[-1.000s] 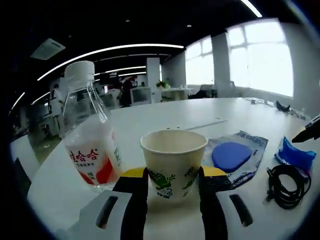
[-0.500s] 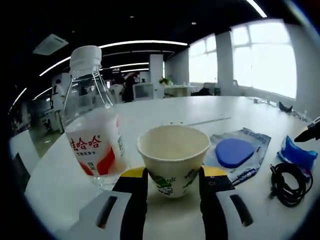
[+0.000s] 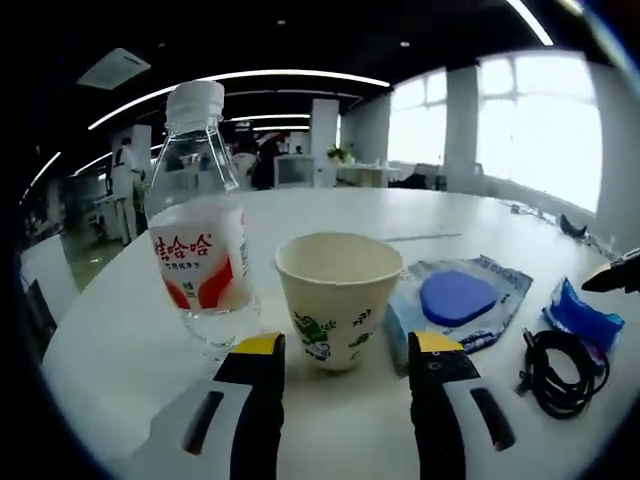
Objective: Arrange the tabletop items into an orderly group along one side of the table until the central work area is clear of visible clutter.
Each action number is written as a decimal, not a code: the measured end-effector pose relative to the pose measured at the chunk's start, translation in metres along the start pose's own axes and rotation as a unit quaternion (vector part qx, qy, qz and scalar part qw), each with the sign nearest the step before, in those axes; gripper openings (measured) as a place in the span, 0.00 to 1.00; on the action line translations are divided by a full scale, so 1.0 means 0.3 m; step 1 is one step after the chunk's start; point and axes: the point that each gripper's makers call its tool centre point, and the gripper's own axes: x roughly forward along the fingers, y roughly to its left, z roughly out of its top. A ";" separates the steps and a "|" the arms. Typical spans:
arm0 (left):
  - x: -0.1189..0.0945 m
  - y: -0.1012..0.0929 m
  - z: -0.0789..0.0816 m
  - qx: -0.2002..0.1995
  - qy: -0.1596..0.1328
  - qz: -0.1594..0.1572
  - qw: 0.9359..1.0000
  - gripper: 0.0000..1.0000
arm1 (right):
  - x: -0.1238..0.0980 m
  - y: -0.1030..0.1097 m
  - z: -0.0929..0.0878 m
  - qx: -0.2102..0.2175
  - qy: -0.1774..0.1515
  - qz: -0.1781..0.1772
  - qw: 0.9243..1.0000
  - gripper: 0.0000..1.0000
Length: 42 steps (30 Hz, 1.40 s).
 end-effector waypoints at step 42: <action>-0.223 -0.343 0.137 0.078 -0.051 -0.202 0.975 1.00 | -0.228 -0.083 -0.083 0.073 0.001 -0.110 0.991 0.94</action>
